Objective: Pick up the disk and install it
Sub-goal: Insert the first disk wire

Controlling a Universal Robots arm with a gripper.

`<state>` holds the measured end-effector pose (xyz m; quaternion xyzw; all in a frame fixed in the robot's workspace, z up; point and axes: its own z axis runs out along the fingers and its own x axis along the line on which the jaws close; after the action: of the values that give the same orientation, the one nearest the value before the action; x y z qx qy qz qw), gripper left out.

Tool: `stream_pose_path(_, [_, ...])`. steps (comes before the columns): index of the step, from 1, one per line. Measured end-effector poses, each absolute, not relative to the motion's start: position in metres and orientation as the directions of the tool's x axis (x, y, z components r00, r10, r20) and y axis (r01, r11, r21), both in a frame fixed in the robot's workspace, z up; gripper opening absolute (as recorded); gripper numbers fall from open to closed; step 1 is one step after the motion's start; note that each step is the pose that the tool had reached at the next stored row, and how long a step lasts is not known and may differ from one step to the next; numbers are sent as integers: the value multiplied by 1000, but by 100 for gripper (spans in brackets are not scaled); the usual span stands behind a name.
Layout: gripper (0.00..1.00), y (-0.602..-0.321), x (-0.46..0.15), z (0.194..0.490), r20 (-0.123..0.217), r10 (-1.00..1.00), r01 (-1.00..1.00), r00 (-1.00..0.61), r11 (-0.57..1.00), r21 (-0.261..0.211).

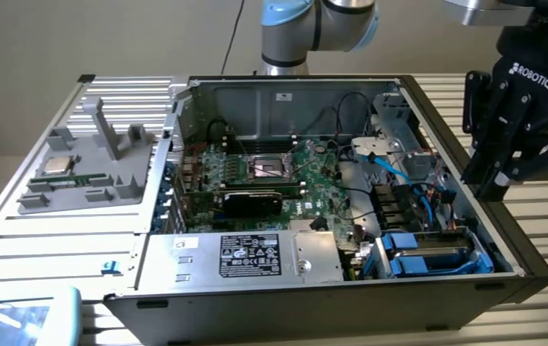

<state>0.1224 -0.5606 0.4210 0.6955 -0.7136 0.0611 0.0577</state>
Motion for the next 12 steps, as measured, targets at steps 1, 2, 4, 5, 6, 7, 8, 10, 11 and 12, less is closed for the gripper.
stream_pose_path(1, [31, -558, 122, 421, 173, -985, -1000, -26, 25, -7])
stream_pose_path(2, [31, -554, 122, 421, 181, -983, -1000, -26, 25, -7])
stream_pose_path(4, [31, -549, 122, 421, 202, -979, -1000, -26, 25, -8])
stream_pose_path(5, [31, -546, 122, 421, 211, -977, -1000, -26, 25, -8])
stream_pose_path(6, [31, -545, 122, 421, 214, -976, -1000, -26, 25, -8])
stream_pose_path(7, [31, -544, 122, 421, 214, -976, -1000, -26, 25, -8])
stream_pose_path(8, [31, -544, 122, 421, 215, -976, -1000, -26, 25, -8])
stream_pose_path(10, [31, -541, 122, 421, 215, -976, -1000, -27, 26, -8])
stream_pose_path(11, [31, -539, 122, 421, 215, -976, -1000, -27, 26, -8])
stream_pose_path(12, [31, -538, 122, 421, 215, -976, -1000, -27, 26, -8])
